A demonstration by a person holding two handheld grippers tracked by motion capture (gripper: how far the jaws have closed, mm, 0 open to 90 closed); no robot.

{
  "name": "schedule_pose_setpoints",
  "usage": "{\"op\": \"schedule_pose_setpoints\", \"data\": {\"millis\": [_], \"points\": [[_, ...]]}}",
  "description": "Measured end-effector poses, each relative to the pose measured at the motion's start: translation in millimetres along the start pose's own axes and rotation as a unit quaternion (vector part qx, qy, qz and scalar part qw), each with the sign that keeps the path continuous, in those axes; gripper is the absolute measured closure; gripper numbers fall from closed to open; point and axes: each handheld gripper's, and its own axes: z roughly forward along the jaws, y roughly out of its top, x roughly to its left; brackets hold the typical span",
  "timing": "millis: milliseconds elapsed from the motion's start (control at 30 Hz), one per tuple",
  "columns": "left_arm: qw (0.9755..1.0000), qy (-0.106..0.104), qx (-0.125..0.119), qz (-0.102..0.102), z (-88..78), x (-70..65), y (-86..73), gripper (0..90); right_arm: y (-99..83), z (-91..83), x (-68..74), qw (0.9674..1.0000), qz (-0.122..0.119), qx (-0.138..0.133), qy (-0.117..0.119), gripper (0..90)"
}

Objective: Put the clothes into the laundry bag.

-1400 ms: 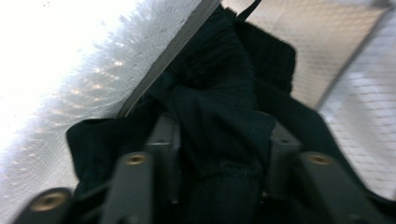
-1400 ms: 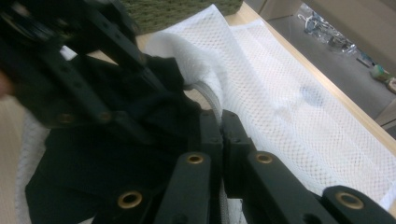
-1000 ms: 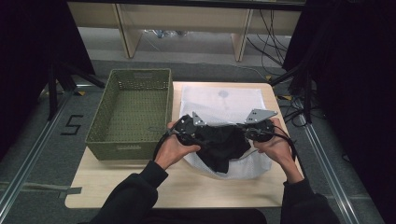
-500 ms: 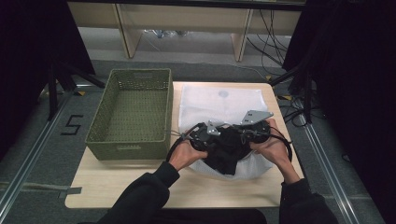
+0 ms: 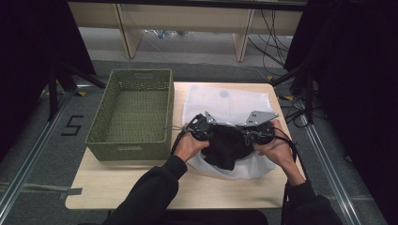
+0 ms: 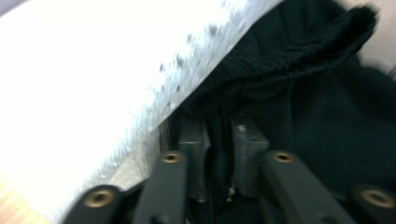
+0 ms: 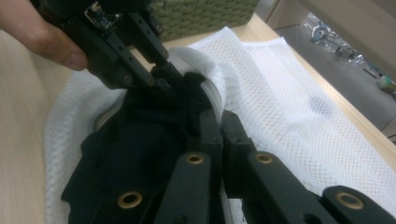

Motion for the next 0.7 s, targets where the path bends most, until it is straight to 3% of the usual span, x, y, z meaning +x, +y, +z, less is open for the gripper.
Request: {"op": "schedule_pose_setpoints", "data": {"millis": [100, 200, 300, 333, 367, 400, 467, 500, 600, 633, 667, 700], "points": [[0.9999, -0.002, -0.009, -0.007, -15.3, -5.9, -5.0, 55.3, -5.8, 2.7, 0.1, 1.0000, -0.003, 0.007, 0.003, 90.0], [1.0000, 0.000, -0.006, 0.007, -33.1, -12.8, -8.1, 41.0, -9.4, 2.4, -1.1, 0.9999, 0.001, 0.012, 0.004, 90.0], [0.9996, -0.027, 0.004, 0.004, -44.4, -22.5, -14.7, 29.1, -9.4, 1.2, -2.4, 0.9999, 0.001, 0.010, 0.000, 90.0], [0.9989, -0.044, 0.014, 0.004, -42.5, -24.5, -18.5, 26.2, -9.0, 1.0, -1.8, 1.0000, 0.001, 0.009, 0.001, 90.0], [0.9977, -0.058, 0.030, 0.016, -37.8, -26.2, -22.6, 23.4, -8.5, 0.7, -0.9, 0.9999, 0.001, 0.011, 0.000, 90.0], [0.9973, -0.062, 0.039, 0.014, -33.9, -27.9, -25.3, 21.3, -8.1, 0.9, -0.1, 0.9999, 0.003, 0.010, -0.002, 90.0], [0.9969, -0.060, 0.045, 0.022, -21.6, -30.1, -29.1, 21.2, -7.6, 1.4, 0.5, 0.9999, -0.001, 0.011, -0.001, 90.0], [0.9968, -0.064, 0.046, 0.017, -18.1, -30.8, -29.4, 19.4, -7.0, 2.0, 1.1, 0.9999, -0.005, 0.010, 0.001, 90.0], [0.9933, -0.104, 0.050, -0.004, -8.0, -29.6, -27.3, 18.9, -6.3, 1.2, 3.6, 0.9999, -0.004, 0.012, 0.003, 90.0], [0.9949, -0.091, 0.043, 0.000, -4.6, -28.8, -27.0, 23.3, -6.0, 0.4, 3.9, 0.9999, -0.009, 0.009, 0.005, 90.0], [0.9965, -0.075, 0.037, 0.003, -2.5, -29.4, -27.3, 33.8, -5.9, -2.1, 5.8, 0.9999, -0.004, 0.010, 0.004, 90.0], [0.9965, -0.075, 0.037, 0.003, -2.5, -29.4, -27.3, 41.7, -5.9, -2.9, 5.9, 0.9999, -0.010, 0.005, 0.007, 90.0]]}}
